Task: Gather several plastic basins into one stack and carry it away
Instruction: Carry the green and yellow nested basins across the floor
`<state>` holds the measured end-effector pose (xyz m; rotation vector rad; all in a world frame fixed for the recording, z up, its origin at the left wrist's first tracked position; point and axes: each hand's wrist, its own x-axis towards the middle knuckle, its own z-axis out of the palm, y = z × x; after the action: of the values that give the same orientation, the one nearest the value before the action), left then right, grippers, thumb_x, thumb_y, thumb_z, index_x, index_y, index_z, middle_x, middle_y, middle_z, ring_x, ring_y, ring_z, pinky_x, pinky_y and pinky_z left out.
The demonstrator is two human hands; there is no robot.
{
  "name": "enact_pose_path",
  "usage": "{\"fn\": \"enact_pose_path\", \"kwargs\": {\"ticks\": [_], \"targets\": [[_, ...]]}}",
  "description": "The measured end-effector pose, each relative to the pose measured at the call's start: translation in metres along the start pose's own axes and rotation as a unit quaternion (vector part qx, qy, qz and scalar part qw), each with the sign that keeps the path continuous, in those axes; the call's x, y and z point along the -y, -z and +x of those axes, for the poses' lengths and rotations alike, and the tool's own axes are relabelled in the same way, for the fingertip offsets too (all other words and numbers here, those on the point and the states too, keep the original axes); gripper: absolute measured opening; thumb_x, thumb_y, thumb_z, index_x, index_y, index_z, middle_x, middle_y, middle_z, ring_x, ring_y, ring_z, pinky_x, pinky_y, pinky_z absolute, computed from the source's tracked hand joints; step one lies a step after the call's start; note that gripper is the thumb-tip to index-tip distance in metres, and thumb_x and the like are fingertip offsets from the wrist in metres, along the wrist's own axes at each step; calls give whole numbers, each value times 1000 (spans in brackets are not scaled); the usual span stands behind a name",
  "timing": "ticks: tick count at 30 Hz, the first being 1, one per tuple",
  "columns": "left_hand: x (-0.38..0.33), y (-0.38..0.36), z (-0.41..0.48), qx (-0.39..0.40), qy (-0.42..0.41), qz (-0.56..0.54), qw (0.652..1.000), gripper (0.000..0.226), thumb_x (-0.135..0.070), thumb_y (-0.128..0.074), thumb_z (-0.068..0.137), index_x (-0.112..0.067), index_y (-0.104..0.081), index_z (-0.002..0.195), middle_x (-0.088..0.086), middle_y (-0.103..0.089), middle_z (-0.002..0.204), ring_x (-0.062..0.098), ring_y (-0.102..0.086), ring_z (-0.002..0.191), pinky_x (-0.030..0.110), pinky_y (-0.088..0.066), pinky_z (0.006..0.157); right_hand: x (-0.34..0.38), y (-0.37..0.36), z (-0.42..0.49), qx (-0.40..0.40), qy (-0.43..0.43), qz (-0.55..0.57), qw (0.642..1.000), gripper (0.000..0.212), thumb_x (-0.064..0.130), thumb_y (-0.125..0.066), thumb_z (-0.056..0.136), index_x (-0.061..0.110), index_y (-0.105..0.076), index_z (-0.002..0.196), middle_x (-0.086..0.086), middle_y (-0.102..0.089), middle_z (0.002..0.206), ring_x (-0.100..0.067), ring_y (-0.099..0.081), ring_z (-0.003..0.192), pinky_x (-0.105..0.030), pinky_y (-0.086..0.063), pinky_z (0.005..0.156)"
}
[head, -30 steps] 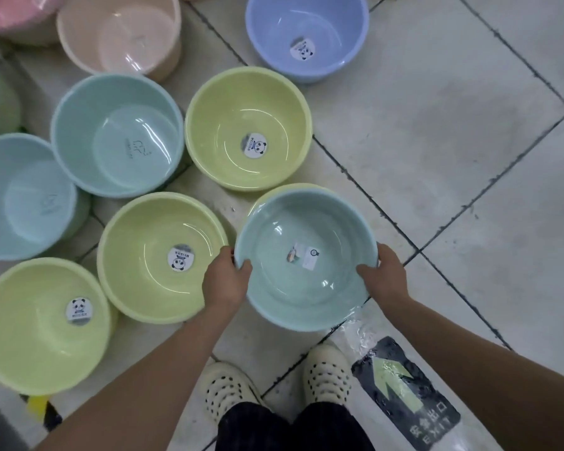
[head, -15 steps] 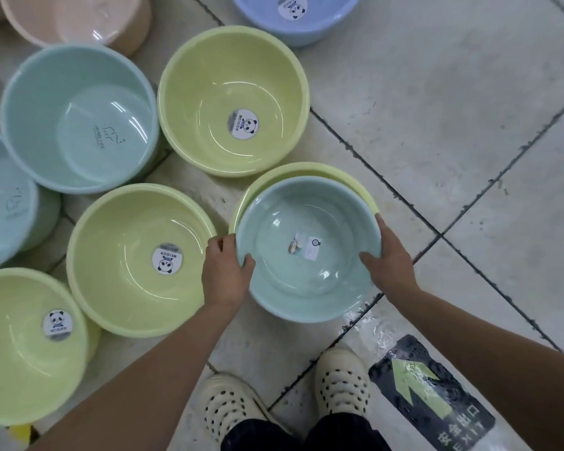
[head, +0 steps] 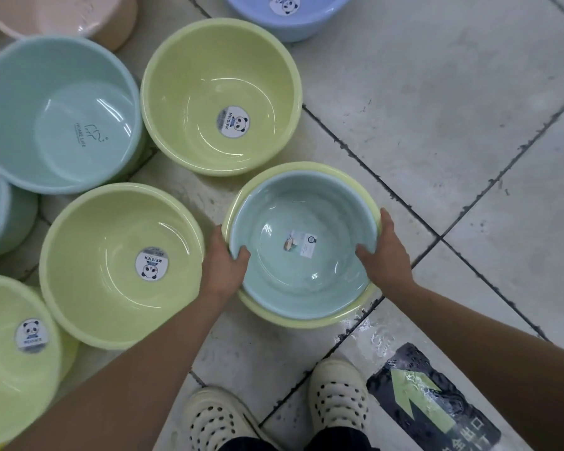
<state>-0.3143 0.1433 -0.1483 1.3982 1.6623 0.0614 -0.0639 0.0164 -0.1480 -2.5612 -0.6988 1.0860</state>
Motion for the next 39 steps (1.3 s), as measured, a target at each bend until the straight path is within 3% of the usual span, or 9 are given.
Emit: {"fn": "enact_pose_path", "kwargs": {"ticks": [3,7,11,16,21,25,30,34,39], "targets": [[-1,-3,-2,-7,33,-55,998,47,-14,-66,85,-16,-47,128,-6,-62,96,20,-65,92,25,-47,75,-2,6,-2,19,-23,30,999,76,20,-61,91,27,-17,152,-6,-59,109,-36,-61,103,-44,-52,86],[-9,2,-20,-12,25,-84,996,45,-7,-68,84,-17,-51,124,-19,-57,86,-6,-56,75,5,-40,56,0,30,-16,16,-27,78,996,71,17,-63,88,27,-26,148,-4,-59,104,-31,-62,95,-47,-56,81],[-23,24,-50,-33,33,-115,992,51,-9,-70,82,-19,-53,128,-20,-59,86,16,-63,84,23,-45,74,19,64,-36,24,-3,104,994,65,12,-65,84,27,-35,139,3,-60,98,-24,-63,89,-37,-55,70],[-19,79,-97,-80,57,-155,983,52,-12,-72,82,-18,-53,130,-8,-66,91,21,-66,88,35,-54,84,79,88,-69,79,60,63,993,54,10,-62,86,28,-37,130,9,-59,94,-12,-62,82,-27,-50,58],[-6,152,-130,-147,86,-209,963,47,-10,-70,85,-22,-51,126,-14,-62,95,2,-61,83,29,-51,77,161,72,-99,125,132,14,983,55,11,-61,87,25,-35,134,9,-58,91,-8,-59,79,-23,-44,58],[15,206,-142,-209,113,-223,945,47,-8,-70,85,-16,-52,127,-2,-61,102,17,-59,88,30,-46,79,223,39,-120,163,172,-15,971,61,15,-60,87,27,-31,140,-2,-61,103,-26,-60,90,-32,-46,72],[55,248,-145,-245,169,-224,928,47,-14,-71,84,-14,-50,127,3,-62,99,20,-58,81,25,-43,64,268,-13,-134,195,218,-67,954,72,20,-61,88,28,-23,150,-4,-60,108,-33,-60,99,-45,-51,89],[85,256,-127,-248,182,-231,923,46,-14,-69,84,-15,-52,126,2,-64,98,23,-61,84,28,-44,74,279,-48,-134,202,231,-57,950,71,15,-61,89,24,-24,150,1,-55,111,-24,-53,98,-36,-47,87],[112,248,-100,-227,179,-222,931,45,-12,-62,89,-14,-47,131,0,-60,101,22,-56,88,27,-41,77,269,-86,-119,197,218,-71,953,68,14,-61,90,19,-26,148,-2,-55,110,-27,-55,99,-35,-45,83]]}}
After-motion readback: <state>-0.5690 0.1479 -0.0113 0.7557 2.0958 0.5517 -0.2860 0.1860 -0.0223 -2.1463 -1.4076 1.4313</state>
